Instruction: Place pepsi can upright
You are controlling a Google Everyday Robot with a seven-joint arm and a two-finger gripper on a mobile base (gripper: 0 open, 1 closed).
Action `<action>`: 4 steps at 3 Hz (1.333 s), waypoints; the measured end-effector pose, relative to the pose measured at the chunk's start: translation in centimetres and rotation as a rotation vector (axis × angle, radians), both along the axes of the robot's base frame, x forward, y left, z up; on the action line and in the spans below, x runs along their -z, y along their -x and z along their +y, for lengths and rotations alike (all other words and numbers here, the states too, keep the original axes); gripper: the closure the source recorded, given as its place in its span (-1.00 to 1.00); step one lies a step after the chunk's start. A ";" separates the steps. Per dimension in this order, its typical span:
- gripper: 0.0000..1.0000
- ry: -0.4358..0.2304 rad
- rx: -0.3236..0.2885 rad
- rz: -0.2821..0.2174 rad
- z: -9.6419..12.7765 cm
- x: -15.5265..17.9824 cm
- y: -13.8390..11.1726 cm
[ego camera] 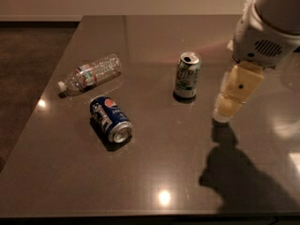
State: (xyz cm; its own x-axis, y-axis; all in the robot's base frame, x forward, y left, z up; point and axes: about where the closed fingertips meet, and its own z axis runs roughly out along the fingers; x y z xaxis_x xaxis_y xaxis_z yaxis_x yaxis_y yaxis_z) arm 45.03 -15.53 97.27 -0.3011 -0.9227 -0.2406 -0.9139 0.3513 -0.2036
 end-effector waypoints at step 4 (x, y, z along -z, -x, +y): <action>-1.00 -0.042 0.207 0.018 16.0 3.4 -3.0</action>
Offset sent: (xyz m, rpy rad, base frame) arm 0.0127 0.1452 -0.0090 0.1080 0.0516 -0.1483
